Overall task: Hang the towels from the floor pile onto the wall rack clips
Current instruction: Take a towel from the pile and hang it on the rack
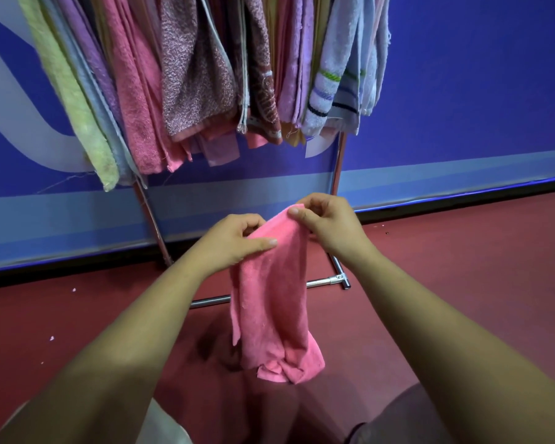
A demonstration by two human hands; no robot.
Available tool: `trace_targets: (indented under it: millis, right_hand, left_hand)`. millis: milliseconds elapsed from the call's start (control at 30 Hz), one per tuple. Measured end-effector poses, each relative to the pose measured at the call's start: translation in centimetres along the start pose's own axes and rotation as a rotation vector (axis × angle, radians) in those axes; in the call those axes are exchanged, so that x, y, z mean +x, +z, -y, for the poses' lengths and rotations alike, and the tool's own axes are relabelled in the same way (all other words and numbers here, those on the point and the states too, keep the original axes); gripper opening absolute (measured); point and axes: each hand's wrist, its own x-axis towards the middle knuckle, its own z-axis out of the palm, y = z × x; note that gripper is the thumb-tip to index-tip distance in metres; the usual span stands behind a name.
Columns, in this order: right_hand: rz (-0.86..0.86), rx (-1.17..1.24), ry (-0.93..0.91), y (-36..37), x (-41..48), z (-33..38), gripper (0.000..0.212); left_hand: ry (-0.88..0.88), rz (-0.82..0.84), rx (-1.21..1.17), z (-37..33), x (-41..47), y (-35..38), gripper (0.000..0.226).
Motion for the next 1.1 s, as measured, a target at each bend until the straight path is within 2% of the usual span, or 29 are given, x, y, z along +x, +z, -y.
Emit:
trace_targets:
  millis: [100, 167, 233, 333, 400, 500, 533, 600, 667, 733, 800, 933, 967, 1033, 1100]
  right_hand:
    - [-0.216, 0.004, -0.014, -1.4, 0.6, -0.1, 0.012]
    - [-0.339, -0.016, -0.016, -2.4, 1.0, -0.6, 0.013]
    - [-0.398, -0.06, -0.004, -3.2, 1.2, -1.3, 0.015]
    - [-0.439, -0.1, 0.01, -3.2, 1.3, -1.9, 0.015]
    - [-0.44, -0.093, 0.042, -3.2, 1.5, -2.1, 0.015]
    - [-0.339, -0.125, 0.057, -2.9, 1.6, -2.4, 0.017]
    - [-0.296, -0.138, 0.043, -2.7, 1.5, -2.5, 0.016]
    - [-0.208, -0.132, -0.004, -2.2, 0.9, -2.1, 0.021]
    - [-0.103, -0.104, -0.057, -1.6, 0.4, -1.4, 0.029]
    - [-0.002, -0.092, -0.073, -1.1, -0.1, -0.6, 0.034]
    - [0.094, -0.081, -0.066, -0.7, -0.7, 0.2, 0.036]
    - [0.251, -0.042, -0.062, 0.0, -1.9, 1.4, 0.018]
    - [0.29, -0.05, -0.062, 0.2, -2.1, 1.4, 0.02]
    - [0.344, -0.101, -0.056, 0.6, -2.2, 1.1, 0.028]
    - [0.344, -0.212, -0.088, 1.1, -2.1, 0.6, 0.019]
  left_hand:
    - [-0.082, 0.142, 0.286, 1.5, 0.1, -0.6, 0.03]
    - [-0.156, 0.181, 0.462, 2.6, 0.0, -0.9, 0.026]
    - [-0.187, 0.159, 0.492, 3.0, -0.3, -1.1, 0.019]
    - [-0.161, 0.043, 0.473, 2.5, -0.3, -1.1, 0.019]
    - [-0.149, -0.052, 0.347, 1.9, 0.0, -1.2, 0.018]
    - [-0.129, -0.098, -0.218, 0.4, -0.2, -0.8, 0.005]
    - [-0.117, -0.111, -0.402, -0.1, -0.2, -0.6, 0.013]
    - [-0.08, -0.095, -0.631, -1.4, -0.4, -0.4, 0.023]
    - [-0.052, -0.041, -0.721, -2.2, -0.6, -0.2, 0.027]
    - [-0.044, 0.017, -0.741, -2.3, -0.8, 0.0, 0.035]
    - [-0.03, 0.005, -0.666, -2.3, -0.8, 0.1, 0.035]
    - [-0.032, -0.051, -0.376, -2.5, -0.8, 0.2, 0.005]
    - [-0.043, -0.055, -0.347, -2.6, -0.8, 0.3, 0.003]
    - [-0.067, -0.086, -0.297, -2.6, -0.9, 0.2, 0.013]
    - [-0.086, -0.102, -0.244, -2.7, -0.9, 0.1, 0.021]
